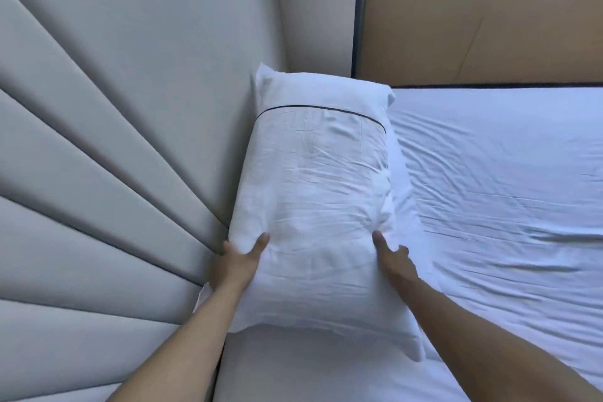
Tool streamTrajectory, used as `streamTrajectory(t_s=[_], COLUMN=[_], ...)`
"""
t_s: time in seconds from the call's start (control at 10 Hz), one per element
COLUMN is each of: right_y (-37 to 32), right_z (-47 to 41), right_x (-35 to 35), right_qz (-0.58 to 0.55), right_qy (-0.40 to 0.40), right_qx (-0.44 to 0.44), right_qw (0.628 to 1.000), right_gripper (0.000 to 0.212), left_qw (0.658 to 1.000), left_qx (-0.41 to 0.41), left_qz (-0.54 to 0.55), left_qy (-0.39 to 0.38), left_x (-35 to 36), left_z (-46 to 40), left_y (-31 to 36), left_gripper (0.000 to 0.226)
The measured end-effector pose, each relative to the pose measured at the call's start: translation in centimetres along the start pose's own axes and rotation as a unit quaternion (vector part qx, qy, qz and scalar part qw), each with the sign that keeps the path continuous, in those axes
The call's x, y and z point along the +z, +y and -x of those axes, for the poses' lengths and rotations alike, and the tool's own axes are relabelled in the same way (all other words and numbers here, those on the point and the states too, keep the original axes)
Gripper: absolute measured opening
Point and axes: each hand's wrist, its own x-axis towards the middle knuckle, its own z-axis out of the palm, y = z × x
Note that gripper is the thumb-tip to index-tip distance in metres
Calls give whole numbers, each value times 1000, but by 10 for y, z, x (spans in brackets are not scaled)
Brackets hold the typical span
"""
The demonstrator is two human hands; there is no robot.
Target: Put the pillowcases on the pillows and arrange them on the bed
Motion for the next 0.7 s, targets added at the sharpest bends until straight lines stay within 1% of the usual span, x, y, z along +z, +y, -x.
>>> streamTrajectory(t_s=[0.1,0.2,0.3,0.4,0.5,0.6,0.7], right_y=[19,36,63,80,110,120,129], right_z=[17,33,60,76,95,107,126], right_x=[-3,-3,-5,-20,-47,-63,-88], right_qz=[40,75,145,198,262,291,321], right_qy=[14,3,-28,-36,-9,24,27], right_qx=[-1,-1,-19,-32,-48,-68,-119], right_qw=[999,997,989,979,964,954,939], right_gripper=[96,93,81,71,64,64,67], left_qw=[997,990,981,977,966,957,934], left_qx=[33,47,44,32,17,66,221], left_qz=[-63,-129,-189,-209,-258,-283,-280], left_qy=[16,26,20,-1,3,21,-7], left_x=[0,5,10,4,-7,-3,28], left_z=[18,31,44,56,80,106,158], left_y=[-7,-20,-46,-53,-56,-50,-36], left_gripper=[107,94,81,74,67,70,69])
